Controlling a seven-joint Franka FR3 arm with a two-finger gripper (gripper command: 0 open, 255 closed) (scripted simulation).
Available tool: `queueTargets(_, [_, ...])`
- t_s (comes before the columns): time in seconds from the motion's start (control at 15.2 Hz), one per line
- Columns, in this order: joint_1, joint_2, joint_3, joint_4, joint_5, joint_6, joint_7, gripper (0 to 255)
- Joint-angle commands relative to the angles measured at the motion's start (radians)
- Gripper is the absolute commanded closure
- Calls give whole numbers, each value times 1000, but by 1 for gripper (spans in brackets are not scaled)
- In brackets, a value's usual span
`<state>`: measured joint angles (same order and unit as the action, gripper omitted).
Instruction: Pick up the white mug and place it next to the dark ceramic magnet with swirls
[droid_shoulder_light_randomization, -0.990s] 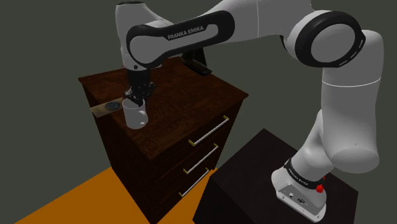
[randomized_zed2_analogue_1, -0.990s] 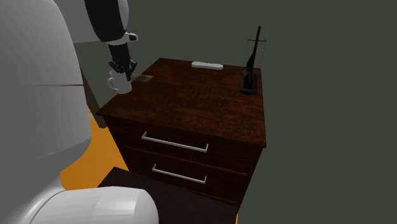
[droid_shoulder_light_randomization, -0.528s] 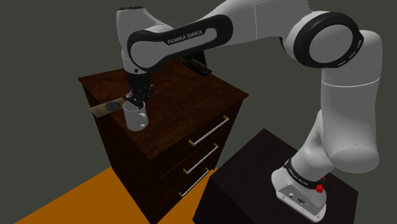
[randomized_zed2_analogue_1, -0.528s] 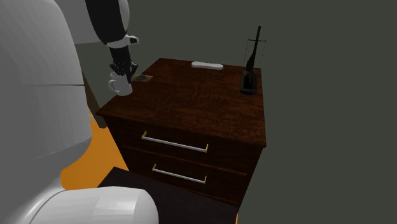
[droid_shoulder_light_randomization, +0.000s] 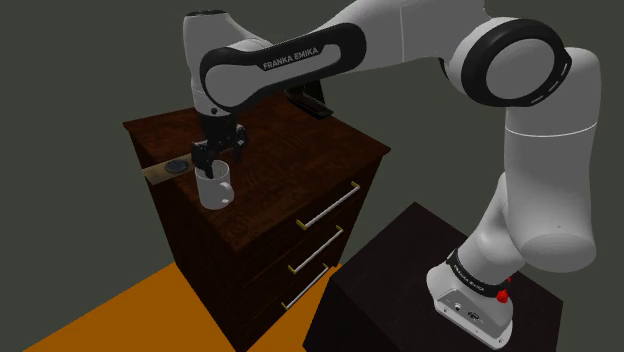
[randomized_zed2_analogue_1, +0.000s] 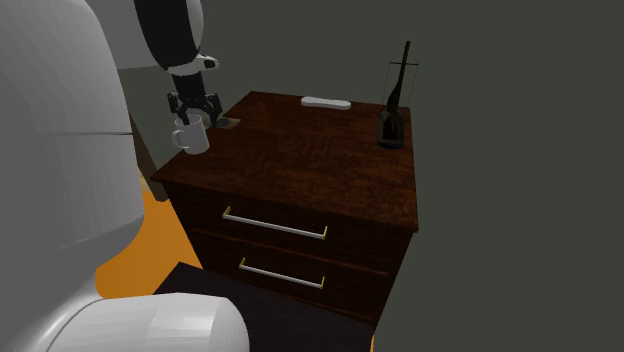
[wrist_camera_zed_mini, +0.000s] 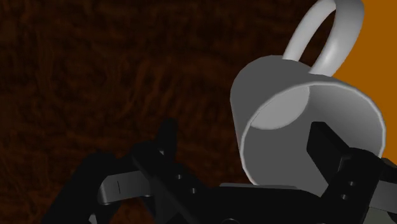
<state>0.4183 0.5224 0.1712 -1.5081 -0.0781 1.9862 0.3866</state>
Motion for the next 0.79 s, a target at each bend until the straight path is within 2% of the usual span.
queueTargets(0.0, [0, -9, 1, 20, 2, -29, -1, 0])
queueTargets(0.2, [1, -27, 3, 87, 6, -113, -5, 0])
queueTargets(0.73, [1, -27, 3, 87, 6, -113, -5, 0])
